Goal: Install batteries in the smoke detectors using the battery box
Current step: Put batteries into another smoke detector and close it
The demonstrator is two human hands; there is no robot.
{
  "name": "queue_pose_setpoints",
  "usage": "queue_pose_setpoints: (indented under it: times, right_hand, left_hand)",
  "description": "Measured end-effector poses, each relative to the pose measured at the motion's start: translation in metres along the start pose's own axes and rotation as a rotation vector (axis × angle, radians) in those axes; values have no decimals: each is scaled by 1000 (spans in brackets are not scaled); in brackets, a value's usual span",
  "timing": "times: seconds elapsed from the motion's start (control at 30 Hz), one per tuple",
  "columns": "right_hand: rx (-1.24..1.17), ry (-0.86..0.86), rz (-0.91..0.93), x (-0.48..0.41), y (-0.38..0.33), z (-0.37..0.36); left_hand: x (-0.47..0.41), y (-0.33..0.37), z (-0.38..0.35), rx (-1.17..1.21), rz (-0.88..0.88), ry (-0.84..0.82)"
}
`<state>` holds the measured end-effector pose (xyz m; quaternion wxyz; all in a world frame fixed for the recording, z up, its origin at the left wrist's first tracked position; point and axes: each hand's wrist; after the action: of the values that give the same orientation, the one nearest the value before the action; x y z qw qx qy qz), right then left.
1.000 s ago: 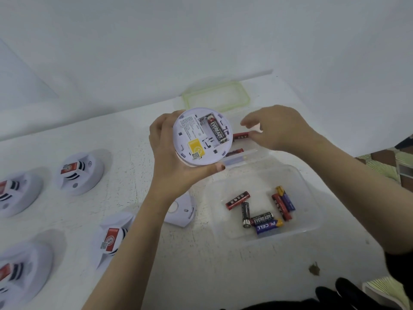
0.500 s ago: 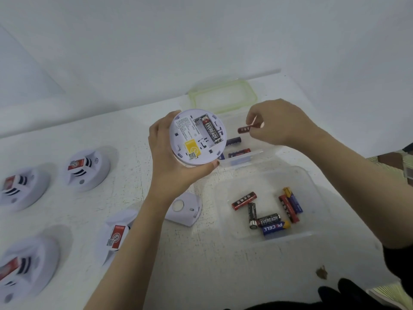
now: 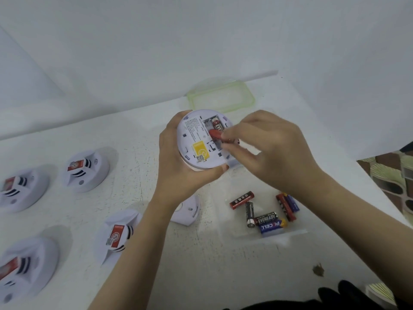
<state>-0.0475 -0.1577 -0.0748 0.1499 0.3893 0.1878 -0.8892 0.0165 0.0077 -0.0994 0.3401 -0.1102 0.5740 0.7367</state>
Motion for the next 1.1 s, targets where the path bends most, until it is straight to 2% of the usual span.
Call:
queue_pose_setpoints:
  times: [0.07,0.23,0.33,0.43,0.53,0.63,0.7,0.8,1.1]
  right_hand:
    - [-4,34,75,5,-1,-5]
    - [-92,-1,62,14,-1,-11]
    - [-163,-5,-12,15,-5,-11]
    - [-290,-36,-178,14,-13,-8]
    - [-548,-176,-419,12,-19,-3]
    - [-1038,-390,-661,5,-24,5]
    - [-1215,-457,-752,3,-25,7]
    - [-1267,-466,-784,2,-28,6]
    - [-1281,-389,-805,1,-28,-1]
  left_hand:
    - [2,2,1,18,2,11]
    - [11,1,10,29,23,15]
    - [13,8,12,41,2,-22]
    - [17,9,15,83,42,-31]
    - [21,10,19,63,42,-43]
    - [20,14,25,31,14,-70]
    - [20,18,27,65,14,-90]
    - [20,20,29,107,34,-105]
    - [15,17,32,-13,-4,-106]
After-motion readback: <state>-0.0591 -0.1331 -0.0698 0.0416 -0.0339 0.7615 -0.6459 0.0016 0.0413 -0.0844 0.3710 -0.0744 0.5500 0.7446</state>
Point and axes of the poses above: each hand's wrist, its own x-axis away from the middle knuckle, its own z-axis out of the back of the hand, y = z × x, and after that the axes turned 2 degrees about -z, right-handed
